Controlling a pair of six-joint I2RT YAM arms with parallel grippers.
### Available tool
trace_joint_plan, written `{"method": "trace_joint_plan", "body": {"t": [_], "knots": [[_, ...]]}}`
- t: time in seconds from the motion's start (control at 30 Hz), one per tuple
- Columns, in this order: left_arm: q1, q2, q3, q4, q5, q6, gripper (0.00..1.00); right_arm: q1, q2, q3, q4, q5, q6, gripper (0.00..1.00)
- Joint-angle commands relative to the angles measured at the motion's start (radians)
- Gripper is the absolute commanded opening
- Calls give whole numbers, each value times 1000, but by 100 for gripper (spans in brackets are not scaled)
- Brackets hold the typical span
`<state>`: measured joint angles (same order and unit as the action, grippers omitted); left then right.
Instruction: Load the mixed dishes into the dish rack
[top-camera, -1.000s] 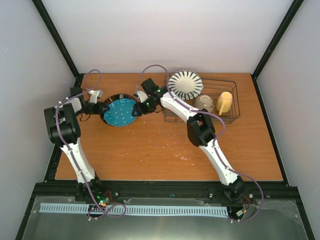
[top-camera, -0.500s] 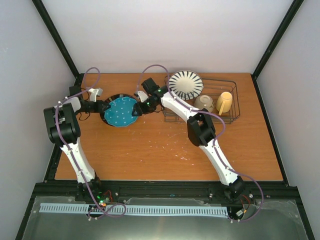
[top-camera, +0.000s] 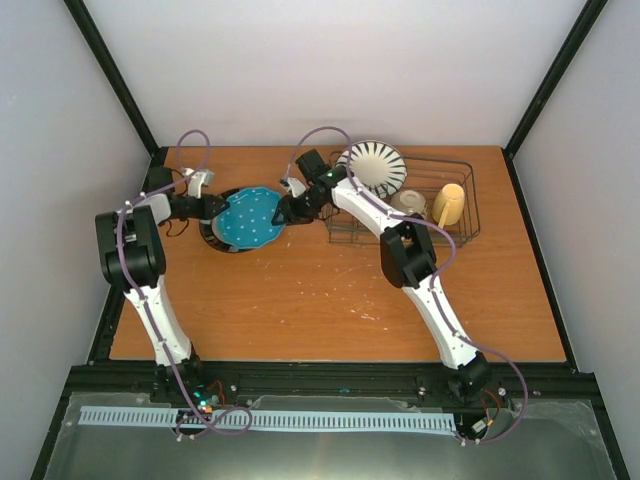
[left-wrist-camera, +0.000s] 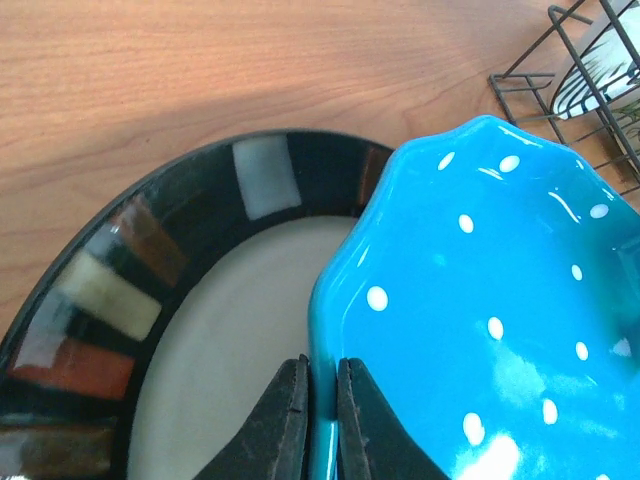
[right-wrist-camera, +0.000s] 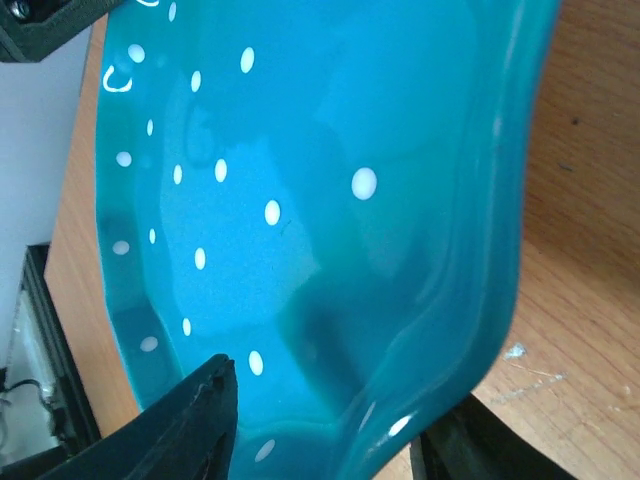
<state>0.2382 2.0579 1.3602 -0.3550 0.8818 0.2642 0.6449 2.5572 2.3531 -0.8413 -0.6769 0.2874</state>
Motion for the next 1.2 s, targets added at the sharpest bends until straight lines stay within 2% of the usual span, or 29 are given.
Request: {"method": "trace_joint_plan", "body": {"t": [0.0, 0.17, 0.27, 0.37, 0.4, 0.6, 0.7, 0.9, 1.17], "knots": [[-137, -34, 28, 10, 203, -66, 1, 48, -24, 26, 216, -231, 74, 46], [-208, -17, 75, 1, 210, -75, 0, 47, -34, 34, 345, -326, 186, 39], [-233, -20, 87, -1, 212, -78, 1, 47, -50, 35, 414, -355, 235, 26], [-237, -27, 95, -3, 216, -85, 1, 44, -66, 35, 463, -376, 265, 6], [-237, -31, 97, -4, 212, -85, 1, 44, -71, 35, 474, -377, 275, 3], [-237, -17, 142, -58, 180, -71, 1, 37, -122, 45, 508, -336, 271, 3], [-237, -4, 153, -80, 170, -65, 6, 25, -145, 44, 510, -319, 262, 3], [-236, 35, 174, -147, 157, -38, 31, 13, -178, 25, 505, -311, 247, 3], [-191, 49, 165, -198, 138, -1, 50, -3, -220, -10, 530, -305, 252, 3]]}}
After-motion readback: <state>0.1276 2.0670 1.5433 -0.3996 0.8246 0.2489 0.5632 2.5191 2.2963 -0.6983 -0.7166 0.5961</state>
